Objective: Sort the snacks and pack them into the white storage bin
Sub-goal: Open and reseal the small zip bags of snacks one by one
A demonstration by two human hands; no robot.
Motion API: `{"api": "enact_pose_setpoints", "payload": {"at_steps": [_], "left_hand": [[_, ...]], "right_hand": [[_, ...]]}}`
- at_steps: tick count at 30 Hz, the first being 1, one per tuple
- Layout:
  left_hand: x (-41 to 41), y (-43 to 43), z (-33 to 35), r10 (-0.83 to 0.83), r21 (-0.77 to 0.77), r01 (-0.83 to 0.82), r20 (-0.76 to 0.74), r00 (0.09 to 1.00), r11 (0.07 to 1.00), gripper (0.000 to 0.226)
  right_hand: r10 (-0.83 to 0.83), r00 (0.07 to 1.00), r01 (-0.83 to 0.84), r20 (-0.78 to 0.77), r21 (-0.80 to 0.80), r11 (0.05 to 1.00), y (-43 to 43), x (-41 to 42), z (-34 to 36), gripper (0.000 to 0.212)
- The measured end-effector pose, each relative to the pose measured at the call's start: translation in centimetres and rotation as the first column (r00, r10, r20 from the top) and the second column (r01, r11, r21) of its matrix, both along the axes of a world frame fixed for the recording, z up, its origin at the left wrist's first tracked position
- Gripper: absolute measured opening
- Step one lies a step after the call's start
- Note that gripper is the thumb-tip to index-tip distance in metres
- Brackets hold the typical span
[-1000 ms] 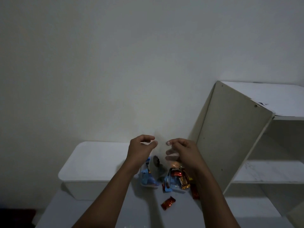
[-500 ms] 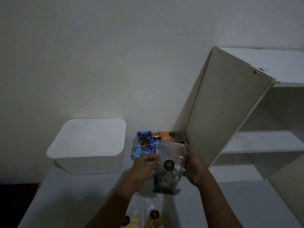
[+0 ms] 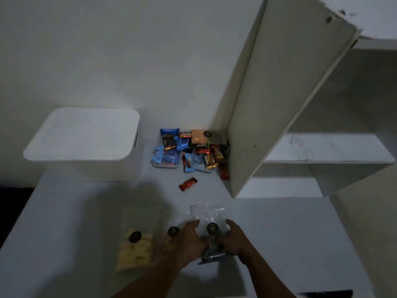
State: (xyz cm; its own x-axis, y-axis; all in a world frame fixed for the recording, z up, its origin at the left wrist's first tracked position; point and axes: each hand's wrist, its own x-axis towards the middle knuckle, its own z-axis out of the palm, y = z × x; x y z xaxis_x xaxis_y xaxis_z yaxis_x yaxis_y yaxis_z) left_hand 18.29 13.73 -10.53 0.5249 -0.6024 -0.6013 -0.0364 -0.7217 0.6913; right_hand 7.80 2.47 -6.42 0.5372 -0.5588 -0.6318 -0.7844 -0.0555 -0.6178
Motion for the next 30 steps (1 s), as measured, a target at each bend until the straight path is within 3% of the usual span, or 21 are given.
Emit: {"api": "enact_pose_setpoints", "payload": {"at_steps": [4,6,8,11,14,18,21,26,30], "left_hand": [[-1.5,-1.2,-1.1,-0.043,0.07,0.032,0.153,0.987,0.997,0.057],[-1.9,-1.5,-1.9,-0.076,0.104,0.054,0.214,0.974,0.993,0.053],[-2.3,-1.8,-2.4,-0.127,0.126,0.095,0.278,0.952,0.988,0.05],[-2.6,-1.9,-3.0,-0.178,0.163,0.134,0.299,0.937,0.978,0.051],[-2.2,-2.0,-3.2,-0.291,0.263,0.217,0.291,0.911,0.94,0.05],[-1.1,-2.7,-2.5,-0.386,0.368,0.263,0.315,0.867,0.892,0.047],[0.6,-3.3,-2.3,-0.299,0.274,0.22,0.293,0.908,0.936,0.059],[5.3,-6.5,-0.4,-0.163,0.099,0.135,0.377,0.912,0.986,0.055],[10.6,-10.7,2.1,-0.059,-0.042,0.089,0.472,0.88,0.995,0.049]], "right_hand": [[-0.021,0.999,0.019,-0.042,-0.04,0.999,0.1,-0.6,-1.5,0.013],[-0.014,0.999,0.01,-0.048,-0.078,0.997,-0.1,-0.9,-2.5,0.024],[0.022,0.999,-0.026,-0.035,-0.11,0.994,-0.6,-1.2,-3.2,0.047],[0.096,0.995,-0.098,-0.039,-0.053,0.994,-1.2,-1.4,-3.7,0.073],[0.218,0.971,-0.223,-0.093,-0.042,0.974,-1.8,-1.2,-4.2,0.09],[0.256,0.949,-0.259,-0.184,0.006,0.966,-2.7,0.0,-4.2,0.101],[0.247,0.94,-0.261,-0.236,-0.029,0.965,-4.1,1.8,-3.5,0.085],[0.14,0.99,-0.135,0.014,-0.185,0.973,-7.8,6.9,-1.0,0.063],[-0.047,0.965,0.114,0.258,-0.253,0.961,-11.3,12.2,2.1,0.03]]}}
